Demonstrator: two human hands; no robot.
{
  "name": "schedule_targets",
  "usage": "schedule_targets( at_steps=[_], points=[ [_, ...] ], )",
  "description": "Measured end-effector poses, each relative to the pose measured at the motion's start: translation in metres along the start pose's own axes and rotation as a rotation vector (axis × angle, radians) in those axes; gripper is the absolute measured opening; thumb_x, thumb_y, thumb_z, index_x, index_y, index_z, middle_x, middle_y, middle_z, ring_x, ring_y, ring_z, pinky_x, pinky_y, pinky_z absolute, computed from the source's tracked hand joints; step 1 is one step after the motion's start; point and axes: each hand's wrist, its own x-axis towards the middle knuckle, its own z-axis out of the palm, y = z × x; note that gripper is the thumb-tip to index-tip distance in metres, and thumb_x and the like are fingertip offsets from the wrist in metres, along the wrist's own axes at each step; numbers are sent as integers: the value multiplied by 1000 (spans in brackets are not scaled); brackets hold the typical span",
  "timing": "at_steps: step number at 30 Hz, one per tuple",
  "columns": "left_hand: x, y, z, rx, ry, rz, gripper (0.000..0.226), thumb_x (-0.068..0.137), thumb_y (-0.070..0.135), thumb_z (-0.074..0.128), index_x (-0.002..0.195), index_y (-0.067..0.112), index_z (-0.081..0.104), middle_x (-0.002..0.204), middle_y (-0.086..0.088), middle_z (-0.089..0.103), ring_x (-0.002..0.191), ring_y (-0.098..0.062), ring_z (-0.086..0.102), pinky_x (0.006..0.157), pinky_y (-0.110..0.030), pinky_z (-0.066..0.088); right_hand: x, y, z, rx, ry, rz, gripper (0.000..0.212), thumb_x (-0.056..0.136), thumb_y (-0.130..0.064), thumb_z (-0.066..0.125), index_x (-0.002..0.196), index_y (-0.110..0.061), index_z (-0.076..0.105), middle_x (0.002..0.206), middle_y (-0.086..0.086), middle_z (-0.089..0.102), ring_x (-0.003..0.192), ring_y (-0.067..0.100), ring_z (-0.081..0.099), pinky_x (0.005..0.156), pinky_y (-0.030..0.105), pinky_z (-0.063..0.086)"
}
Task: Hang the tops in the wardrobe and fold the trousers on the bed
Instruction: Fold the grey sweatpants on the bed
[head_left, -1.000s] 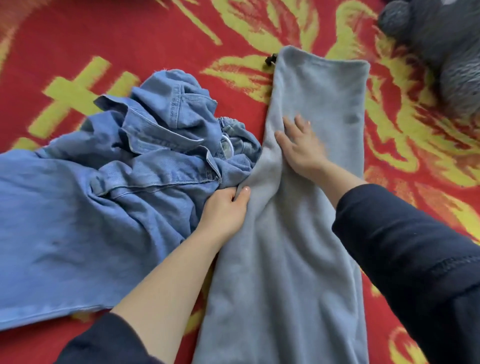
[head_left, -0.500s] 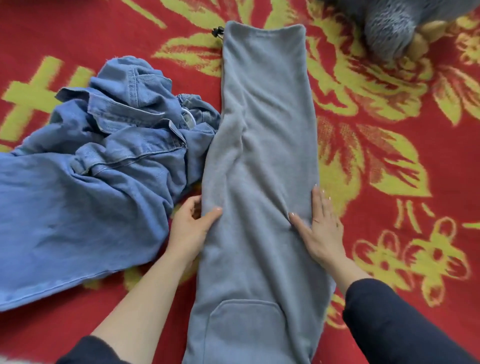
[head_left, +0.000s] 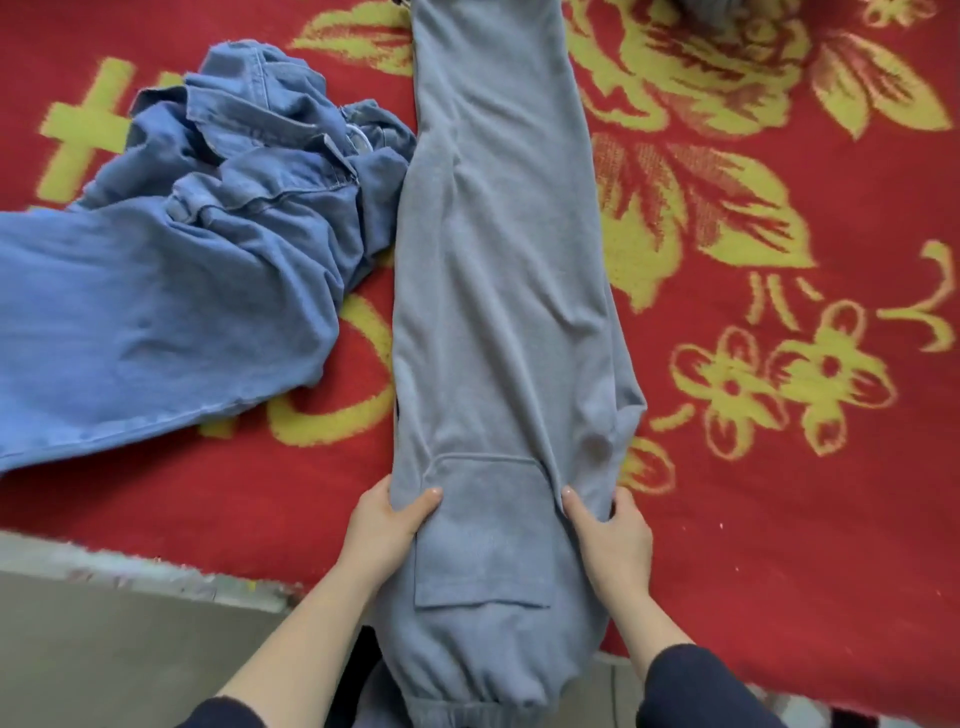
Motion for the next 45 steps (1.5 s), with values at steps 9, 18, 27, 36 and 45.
schedule_targets(
  at_steps=[9, 18, 27, 36, 45],
  points=[
    [-101, -75, 18, -59, -73, -194, 18, 82, 26, 73, 96, 15, 68, 87, 3, 73, 78, -6, 68, 60, -15, 50, -82, 94, -20, 330, -500, 342, 32, 72, -22, 83, 98, -6, 72, 89, 5, 76, 84, 20, 72, 70, 32, 57],
    [-186, -108, 23, 91, -188, -392, 26, 90, 27, 65, 106, 6, 66, 94, -10, 74, 77, -18, 69, 64, -29, 57, -133, 128, -75, 89, -703, 436, 37, 81, -34, 75, 105, -8, 65, 101, 7, 72, 91, 24, 70, 84, 39, 57],
    [-195, -10, 8, -5, -271, -278, 85, 89, 14, 60, 152, 32, 6, 119, -8, 64, 69, -16, 68, 54, -28, 54, -103, 52, -139, 318, -603, 295, 22, 85, 1, 53, 95, -18, 49, 56, 3, 54, 40, 12, 48, 41, 21, 38],
    [-113, 111, -11, -581, -131, -202, 18, 95, 22, 51, 97, 11, 65, 71, -4, 73, 58, -13, 70, 55, -25, 58, -29, -81, -146, 768, -615, 217, 36, 85, -8, 31, 99, 3, 62, 91, 23, 72, 83, 31, 73, 67, 33, 58],
    [1, 220, -40, -363, -63, -10, 22, 94, 23, 48, 91, 19, 69, 70, -2, 73, 70, -12, 72, 72, -25, 53, 63, -206, -102, 533, -437, -63, 25, 84, -3, 68, 108, -6, 60, 102, 19, 72, 91, 25, 72, 72, 28, 58]
  ],
)
